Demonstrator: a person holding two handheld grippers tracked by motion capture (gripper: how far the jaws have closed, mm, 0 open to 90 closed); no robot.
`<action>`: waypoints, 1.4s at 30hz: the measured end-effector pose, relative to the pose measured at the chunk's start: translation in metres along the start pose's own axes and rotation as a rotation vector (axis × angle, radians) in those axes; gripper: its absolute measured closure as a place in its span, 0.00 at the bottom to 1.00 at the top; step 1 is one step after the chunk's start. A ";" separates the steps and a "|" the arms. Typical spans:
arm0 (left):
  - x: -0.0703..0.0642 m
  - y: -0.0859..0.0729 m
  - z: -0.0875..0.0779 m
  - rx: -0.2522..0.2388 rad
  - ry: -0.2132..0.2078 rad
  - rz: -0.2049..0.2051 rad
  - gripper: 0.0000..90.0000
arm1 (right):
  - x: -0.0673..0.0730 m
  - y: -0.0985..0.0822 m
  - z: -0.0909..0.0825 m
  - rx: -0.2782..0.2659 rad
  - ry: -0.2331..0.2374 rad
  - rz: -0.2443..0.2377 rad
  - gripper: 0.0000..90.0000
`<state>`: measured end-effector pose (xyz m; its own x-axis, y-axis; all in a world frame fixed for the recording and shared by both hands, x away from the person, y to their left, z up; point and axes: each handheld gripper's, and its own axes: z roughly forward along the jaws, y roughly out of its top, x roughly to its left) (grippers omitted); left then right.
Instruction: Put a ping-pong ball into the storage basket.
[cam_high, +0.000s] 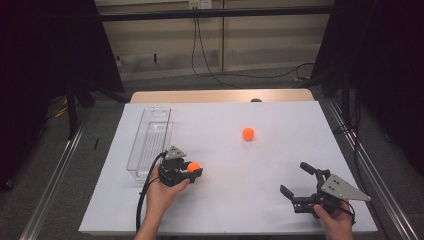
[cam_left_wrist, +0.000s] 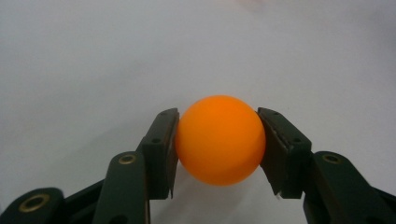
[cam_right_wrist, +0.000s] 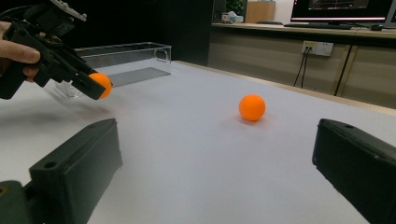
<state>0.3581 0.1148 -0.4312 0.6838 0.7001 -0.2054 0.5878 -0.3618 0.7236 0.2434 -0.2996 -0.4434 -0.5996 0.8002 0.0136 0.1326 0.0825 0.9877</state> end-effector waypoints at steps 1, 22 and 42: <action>0.000 0.000 0.000 0.002 0.002 0.000 0.56 | 0.000 0.000 0.000 0.000 0.001 0.000 0.01; 0.000 0.005 -0.007 0.003 0.004 -0.004 0.56 | 0.000 0.000 0.000 -0.001 0.000 0.000 0.01; 0.002 0.011 -0.010 0.011 0.004 -0.015 0.56 | 0.000 0.000 -0.001 -0.001 -0.002 -0.002 0.01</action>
<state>0.3621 0.1186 -0.4170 0.6732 0.7079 -0.2136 0.6028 -0.3581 0.7130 0.2431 -0.3003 -0.4434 -0.5984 0.8011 0.0116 0.1305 0.0832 0.9879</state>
